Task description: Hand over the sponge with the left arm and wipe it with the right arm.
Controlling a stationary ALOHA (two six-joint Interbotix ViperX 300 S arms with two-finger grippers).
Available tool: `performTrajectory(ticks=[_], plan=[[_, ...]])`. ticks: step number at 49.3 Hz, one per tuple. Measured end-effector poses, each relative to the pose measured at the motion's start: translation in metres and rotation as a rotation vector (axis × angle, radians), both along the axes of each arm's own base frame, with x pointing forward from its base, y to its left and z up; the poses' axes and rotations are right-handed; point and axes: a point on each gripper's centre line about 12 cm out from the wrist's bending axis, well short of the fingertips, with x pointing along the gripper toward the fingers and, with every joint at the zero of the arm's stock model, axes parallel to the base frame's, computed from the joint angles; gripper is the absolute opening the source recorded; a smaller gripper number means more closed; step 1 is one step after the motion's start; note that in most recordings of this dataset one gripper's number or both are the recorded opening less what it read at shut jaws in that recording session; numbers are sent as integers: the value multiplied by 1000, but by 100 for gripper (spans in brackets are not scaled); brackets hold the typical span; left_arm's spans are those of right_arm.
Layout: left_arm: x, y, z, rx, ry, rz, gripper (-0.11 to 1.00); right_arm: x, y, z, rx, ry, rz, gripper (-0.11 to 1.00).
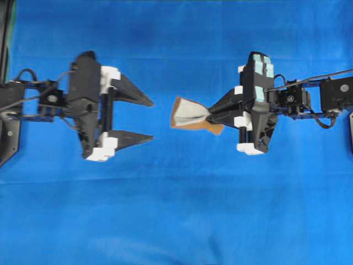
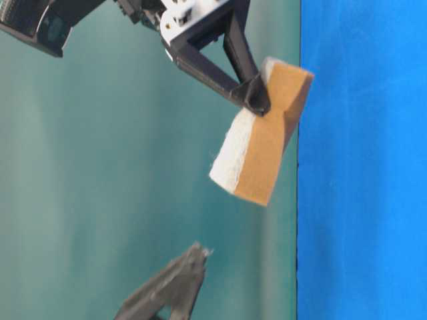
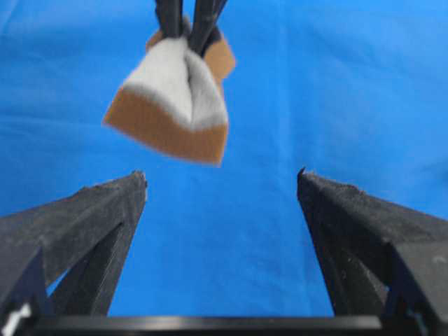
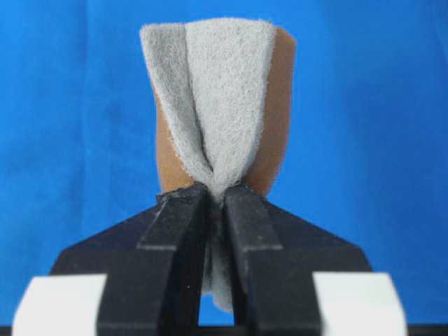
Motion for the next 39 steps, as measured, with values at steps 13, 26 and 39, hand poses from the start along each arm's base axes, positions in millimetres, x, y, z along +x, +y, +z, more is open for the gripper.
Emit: performTrajectory(ticks=[13, 26, 39], plan=[[-17, 1, 7, 0, -49, 0, 85, 1, 0, -4, -2, 22, 2, 12], [-17, 0, 7, 0, -51, -1, 85, 19, -6, -55, 4, 161, -12, 12], [-17, 0, 7, 2, -49, -2, 85, 32, -6, -102, 6, 262, -11, 12]])
